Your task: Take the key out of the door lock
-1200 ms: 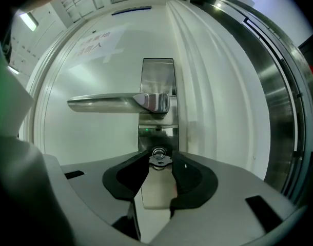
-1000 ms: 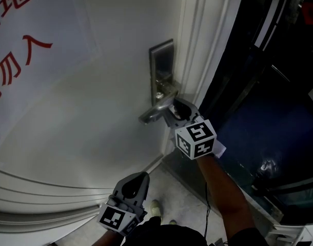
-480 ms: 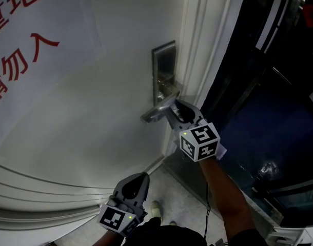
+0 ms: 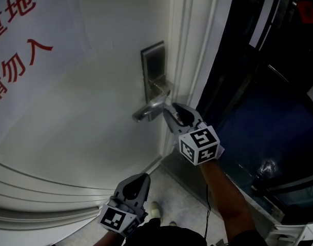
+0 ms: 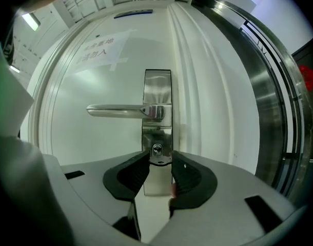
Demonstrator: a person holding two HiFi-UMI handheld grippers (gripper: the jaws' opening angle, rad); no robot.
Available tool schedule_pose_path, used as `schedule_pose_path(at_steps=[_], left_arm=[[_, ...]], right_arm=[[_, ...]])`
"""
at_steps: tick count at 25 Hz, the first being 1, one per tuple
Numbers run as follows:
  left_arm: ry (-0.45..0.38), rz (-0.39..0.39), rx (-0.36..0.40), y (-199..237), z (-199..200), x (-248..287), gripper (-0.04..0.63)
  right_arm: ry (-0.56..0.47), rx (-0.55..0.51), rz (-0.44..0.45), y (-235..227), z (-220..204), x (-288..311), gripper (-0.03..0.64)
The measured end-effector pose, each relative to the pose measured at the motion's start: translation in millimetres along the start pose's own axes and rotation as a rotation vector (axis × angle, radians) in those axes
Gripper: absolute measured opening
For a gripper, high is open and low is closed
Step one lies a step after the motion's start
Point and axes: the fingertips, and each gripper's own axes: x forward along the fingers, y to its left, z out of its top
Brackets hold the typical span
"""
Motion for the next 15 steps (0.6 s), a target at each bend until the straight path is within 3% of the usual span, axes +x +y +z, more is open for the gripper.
schedule_pose_path(at_steps=[15], left_arm=[[-0.028,-0.032,0.03,-62.9,-0.8,-13.9,0.005]], right_arm=[[-0.106,0.003,-0.019,25.8,35.5,-108.5,0.139]])
